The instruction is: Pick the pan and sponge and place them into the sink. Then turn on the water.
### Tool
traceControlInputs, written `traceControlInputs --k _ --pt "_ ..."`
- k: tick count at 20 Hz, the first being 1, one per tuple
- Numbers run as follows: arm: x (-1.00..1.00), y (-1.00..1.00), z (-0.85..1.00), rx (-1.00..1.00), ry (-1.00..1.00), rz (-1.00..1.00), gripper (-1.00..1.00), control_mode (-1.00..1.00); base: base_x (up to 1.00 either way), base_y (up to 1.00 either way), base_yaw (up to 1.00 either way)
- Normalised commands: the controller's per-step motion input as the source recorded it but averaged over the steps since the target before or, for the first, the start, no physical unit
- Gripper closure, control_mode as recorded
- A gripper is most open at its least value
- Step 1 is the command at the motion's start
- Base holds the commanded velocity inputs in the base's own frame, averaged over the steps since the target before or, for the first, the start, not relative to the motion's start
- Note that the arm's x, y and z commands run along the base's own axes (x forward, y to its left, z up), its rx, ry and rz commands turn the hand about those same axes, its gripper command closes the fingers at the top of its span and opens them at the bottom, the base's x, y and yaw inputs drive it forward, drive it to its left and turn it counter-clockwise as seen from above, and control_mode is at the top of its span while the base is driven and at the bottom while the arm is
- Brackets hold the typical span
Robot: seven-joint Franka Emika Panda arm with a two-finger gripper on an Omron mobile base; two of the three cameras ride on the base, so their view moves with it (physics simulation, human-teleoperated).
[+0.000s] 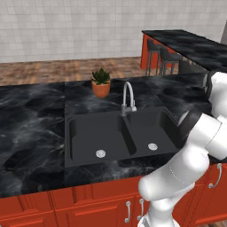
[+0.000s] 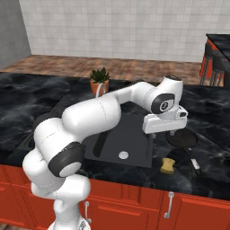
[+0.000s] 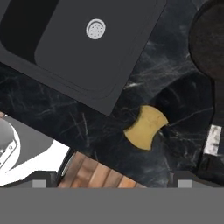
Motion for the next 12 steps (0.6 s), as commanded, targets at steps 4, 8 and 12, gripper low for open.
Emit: traceControlInputs --k 4,8,12 --pt "0.03 -0.22 -0.11 0.00 0.00 0.02 -1.00 -1.00 0.00 0.00 0.00" --pt "0.07 -0.21 -0.10 0.00 0.00 0.00 -1.00 -1.00 0.00 0.00 0.00" --pt "0.08 -0.22 -0.09 0.01 0.02 0.00 -1.00 -1.00 0.00 0.00 0.00"
